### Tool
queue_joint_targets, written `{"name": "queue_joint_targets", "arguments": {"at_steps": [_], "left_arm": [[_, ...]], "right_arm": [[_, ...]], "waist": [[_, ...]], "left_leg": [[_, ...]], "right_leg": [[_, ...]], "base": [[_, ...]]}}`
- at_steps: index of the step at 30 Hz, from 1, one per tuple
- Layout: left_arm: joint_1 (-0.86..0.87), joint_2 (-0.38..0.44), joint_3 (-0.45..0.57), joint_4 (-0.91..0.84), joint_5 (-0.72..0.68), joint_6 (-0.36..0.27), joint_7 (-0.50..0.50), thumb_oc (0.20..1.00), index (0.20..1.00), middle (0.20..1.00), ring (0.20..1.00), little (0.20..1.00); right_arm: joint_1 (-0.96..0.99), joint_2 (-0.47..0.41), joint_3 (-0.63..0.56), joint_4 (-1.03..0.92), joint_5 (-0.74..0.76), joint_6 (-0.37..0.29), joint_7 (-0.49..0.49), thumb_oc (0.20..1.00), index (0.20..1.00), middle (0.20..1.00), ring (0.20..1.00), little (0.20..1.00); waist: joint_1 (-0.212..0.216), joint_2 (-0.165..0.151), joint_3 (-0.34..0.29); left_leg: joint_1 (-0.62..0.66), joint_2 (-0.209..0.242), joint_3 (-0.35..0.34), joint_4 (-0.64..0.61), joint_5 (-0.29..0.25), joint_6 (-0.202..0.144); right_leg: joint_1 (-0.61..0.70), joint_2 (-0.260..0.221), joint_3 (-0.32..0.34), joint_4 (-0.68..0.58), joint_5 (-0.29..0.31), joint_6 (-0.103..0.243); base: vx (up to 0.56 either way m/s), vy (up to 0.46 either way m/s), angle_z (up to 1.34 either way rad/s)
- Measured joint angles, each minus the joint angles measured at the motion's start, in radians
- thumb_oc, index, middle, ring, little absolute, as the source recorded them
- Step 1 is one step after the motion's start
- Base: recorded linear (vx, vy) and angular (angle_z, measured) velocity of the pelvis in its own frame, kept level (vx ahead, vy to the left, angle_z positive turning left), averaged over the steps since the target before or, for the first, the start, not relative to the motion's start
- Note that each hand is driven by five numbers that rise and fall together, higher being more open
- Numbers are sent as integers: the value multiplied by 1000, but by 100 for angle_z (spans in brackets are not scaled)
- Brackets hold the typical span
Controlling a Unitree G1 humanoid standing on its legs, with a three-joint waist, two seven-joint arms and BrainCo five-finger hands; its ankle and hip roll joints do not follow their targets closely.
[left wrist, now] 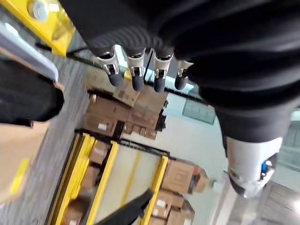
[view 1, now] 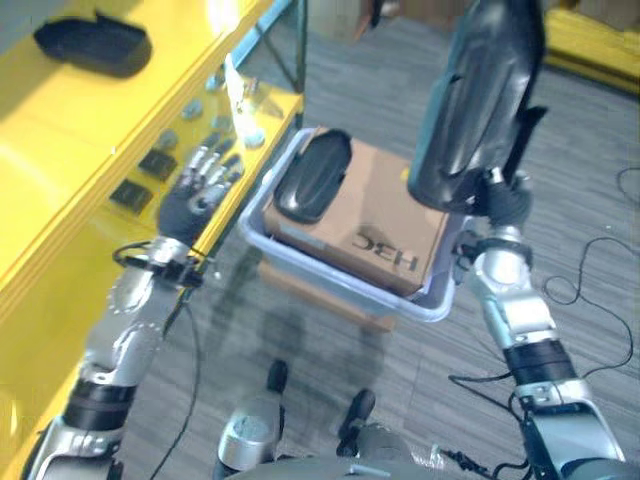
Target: Move parts from the plastic box to the shelf.
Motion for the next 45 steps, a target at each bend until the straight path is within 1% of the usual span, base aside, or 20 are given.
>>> {"name": "queue_joint_targets", "arguments": {"at_steps": [1, 2, 3, 4, 6, 8, 9, 13, 15, 18, 22, 26, 28, 31, 35, 39, 45], "left_arm": [[-49, -16, -51, 36, 0, 17, 19, 1000, 1000, 1000, 1000, 1000], [-80, -25, -78, 59, 0, 29, 39, 1000, 1000, 1000, 1000, 1000], [-126, -55, -121, 107, -2, 46, 66, 1000, 1000, 1000, 1000, 1000], [-141, -75, -134, 123, -6, 55, 87, 1000, 1000, 1000, 1000, 1000], [-173, -133, -157, 177, -22, 67, 143, 1000, 1000, 1000, 1000, 1000], [-208, -173, -170, 257, -46, 76, 188, 1000, 1000, 1000, 1000, 1000], [-222, -199, -170, 303, -61, 81, 216, 1000, 1000, 1000, 1000, 1000], [-235, -213, -176, 357, -66, 100, 247, 1000, 1000, 1000, 1000, 1000], [-236, -213, -179, 356, -64, 108, 251, 1000, 1000, 1000, 1000, 1000], [-237, -213, -183, 356, -50, 113, 266, 1000, 1000, 1000, 1000, 1000], [-237, -212, -189, 357, 3, 118, 287, 1000, 1000, 1000, 1000, 1000], [-238, -183, -190, 352, 86, 117, 254, 1000, 1000, 1000, 1000, 1000], [-250, -179, -192, 341, 103, 117, 236, 1000, 1000, 1000, 1000, 1000], [-282, -179, -226, 338, 90, 117, 235, 1000, 1000, 1000, 1000, 1000], [-284, -182, -256, 325, 60, 125, 222, 1000, 1000, 1000, 1000, 1000], [-284, -203, -273, 308, 59, 136, 222, 1000, 1000, 1000, 1000, 1000], [-284, -225, -304, 308, 61, 172, 226, 1000, 1000, 1000, 1000, 1000]], "right_arm": [[0, 3, 34, 0, 0, 0, 12, 200, 200, 200, 200, 200], [0, 9, 49, 0, 0, 0, 17, 200, 200, 200, 200, 200], [1, 29, 77, 3, 1, -1, 20, 200, 200, 200, 200, 200], [2, 33, 94, 2, 1, -1, 23, 200, 200, 200, 200, 200], [4, 42, 116, 4, 1, -1, 34, 200, 200, 200, 200, 200], [5, 50, 133, 5, 1, -1, 45, 200, 200, 200, 200, 200], [5, 57, 133, 4, 1, -3, 62, 200, 200, 200, 200, 200], [4, 56, 133, 10, 2, -3, 76, 200, 200, 200, 200, 200], [4, 56, 133, 11, 2, -3, 86, 200, 200, 200, 200, 200], [4, 56, 133, 11, 3, -3, 104, 200, 200, 200, 200, 200], [4, 56, 133, 11, 6, -3, 106, 200, 200, 200, 200, 200], [4, 70, 136, 17, 13, 0, 129, 200, 200, 200, 200, 200], [4, 70, 155, 22, 13, 1, 140, 200, 200, 200, 200, 200], [3, 90, 205, 65, 11, 11, 144, 200, 200, 200, 200, 200], [3, 116, 233, 96, 11, 22, 145, 200, 200, 200, 200, 200], [2, 131, 243, 96, 13, 22, 144, 200, 200, 200, 200, 200], [1, 147, 243, 96, 20, 22, 138, 200, 200, 200, 200, 200]], "waist": [[-18, 3, -29], [-29, 8, -42], [-58, 17, -68], [-68, 22, -78], [-109, 32, -101], [-126, 36, -121], [-142, 37, -136], [-162, 37, -139], [-164, 38, -140], [-166, 38, -143], [-165, 37, -148], [-165, 35, -156], [-161, 35, -157], [-153, 31, -166], [-150, 27, -170], [-149, 27, -171], [-150, 27, -171]], "left_leg": [[13, 2, 13, -10, -2, 2], [25, 2, 19, -17, 1, 4], [50, 2, 27, -32, 0, 4], [58, 3, 34, -33, 0, 4], [79, 7, 51, -39, -7, 1], [91, 15, 70, -47, -5, 2], [98, 22, 79, -49, -6, 1], [112, 40, 96, -55, -5, -7], [120, 47, 99, -62, -1, -14], [123, 51, 101, -64, 0, -16], [123, 51, 101, -64, 0, -16], [123, 50, 101, -64, 1, -15], [125, 49, 101, -64, 1, -15], [126, 49, 100, -64, 1, -15], [126, 48, 99, -64, 1, -15], [126, 48, 99, -64, 1, -15], [127, 48, 100, -65, 1, -15]], "right_leg": [[1, 1, 12, -3, 1, 1], [8, 1, 18, -4, 2, 2], [18, 3, 32, -7, 1, 3], [23, 3, 40, -10, 2, 3], [31, 10, 60, -16, 2, 2], [36, 17, 74, -21, 5, 0], [36, 25, 86, -26, 7, -2], [45, 45, 101, -41, 14, -13], [46, 52, 107, -44, 16, -16], [47, 55, 111, -45, 18, -18], [47, 55, 112, -44, 19, -19], [48, 55, 112, -45, 20, -20], [50, 55, 112, -45, 20, -20], [51, 55, 111, -45, 20, -20], [51, 54, 111, -45, 20, -20], [52, 54, 111, -45, 20, -20], [52, 55, 111, -45, 20, -20]], "base": [[99, 29, -28], [74, 9, -34], [69, 6, -29], [72, 2, -32], [61, -9, -27], [45, -18, -28], [41, -21, -31], [27, -19, -17], [21, -20, -7], [9, -11, -4], [8, -5, 0], [0, 0, 0], [0, 0, 0], [0, 0, 0], [0, 0, 0], [0, 0, 0], [0, 0, 0]]}}
